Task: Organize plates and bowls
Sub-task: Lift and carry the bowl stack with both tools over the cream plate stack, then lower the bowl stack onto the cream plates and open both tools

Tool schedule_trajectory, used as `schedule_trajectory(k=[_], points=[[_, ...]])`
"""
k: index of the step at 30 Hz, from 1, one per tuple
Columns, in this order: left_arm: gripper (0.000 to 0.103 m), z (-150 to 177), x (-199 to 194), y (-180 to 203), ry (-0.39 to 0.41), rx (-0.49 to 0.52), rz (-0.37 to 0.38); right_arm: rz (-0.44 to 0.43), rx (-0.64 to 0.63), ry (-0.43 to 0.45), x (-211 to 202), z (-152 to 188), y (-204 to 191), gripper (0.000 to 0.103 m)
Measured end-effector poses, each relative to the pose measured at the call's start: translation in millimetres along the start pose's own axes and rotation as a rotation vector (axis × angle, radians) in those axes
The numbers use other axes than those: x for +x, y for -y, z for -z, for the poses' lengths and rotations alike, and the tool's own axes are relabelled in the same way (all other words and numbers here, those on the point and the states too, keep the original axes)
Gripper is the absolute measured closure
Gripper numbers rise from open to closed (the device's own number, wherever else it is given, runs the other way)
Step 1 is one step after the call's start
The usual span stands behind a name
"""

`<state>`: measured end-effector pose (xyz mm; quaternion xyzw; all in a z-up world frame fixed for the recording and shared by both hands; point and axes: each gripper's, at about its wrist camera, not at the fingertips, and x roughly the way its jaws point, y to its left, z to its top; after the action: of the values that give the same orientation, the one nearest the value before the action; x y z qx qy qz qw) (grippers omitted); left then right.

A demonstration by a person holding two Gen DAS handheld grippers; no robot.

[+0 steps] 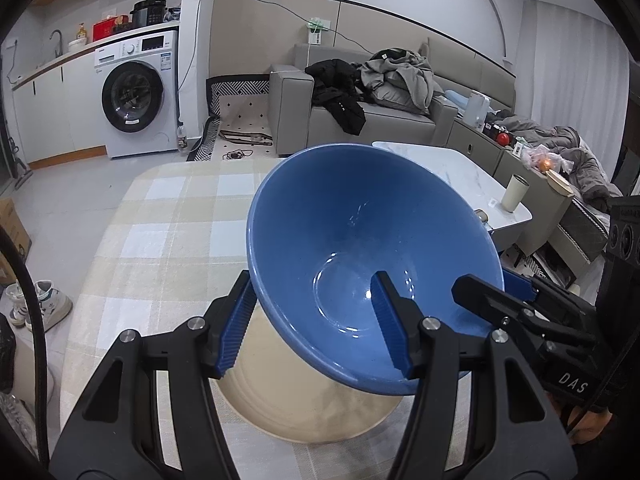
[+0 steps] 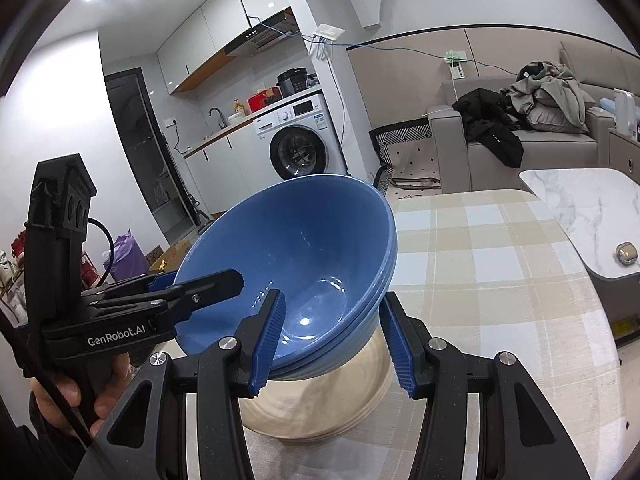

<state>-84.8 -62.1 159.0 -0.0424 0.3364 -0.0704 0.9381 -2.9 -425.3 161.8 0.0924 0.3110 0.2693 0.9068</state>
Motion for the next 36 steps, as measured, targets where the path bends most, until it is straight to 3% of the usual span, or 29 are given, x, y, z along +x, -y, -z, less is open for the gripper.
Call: schedule_trajectory(k=[20, 36], points=[[0.047, 28.3, 53.4, -61.5, -0.083, -0.077, -0.033, -0.025, 0.014, -0.084, 55.2, 22.7, -3.5, 0.053], [0.045, 24.9, 67.3, -52.3, -0.083, -0.049, -0.05, -0.024, 0.043, -0.077, 62.9, 23.5, 2.6, 0.049]])
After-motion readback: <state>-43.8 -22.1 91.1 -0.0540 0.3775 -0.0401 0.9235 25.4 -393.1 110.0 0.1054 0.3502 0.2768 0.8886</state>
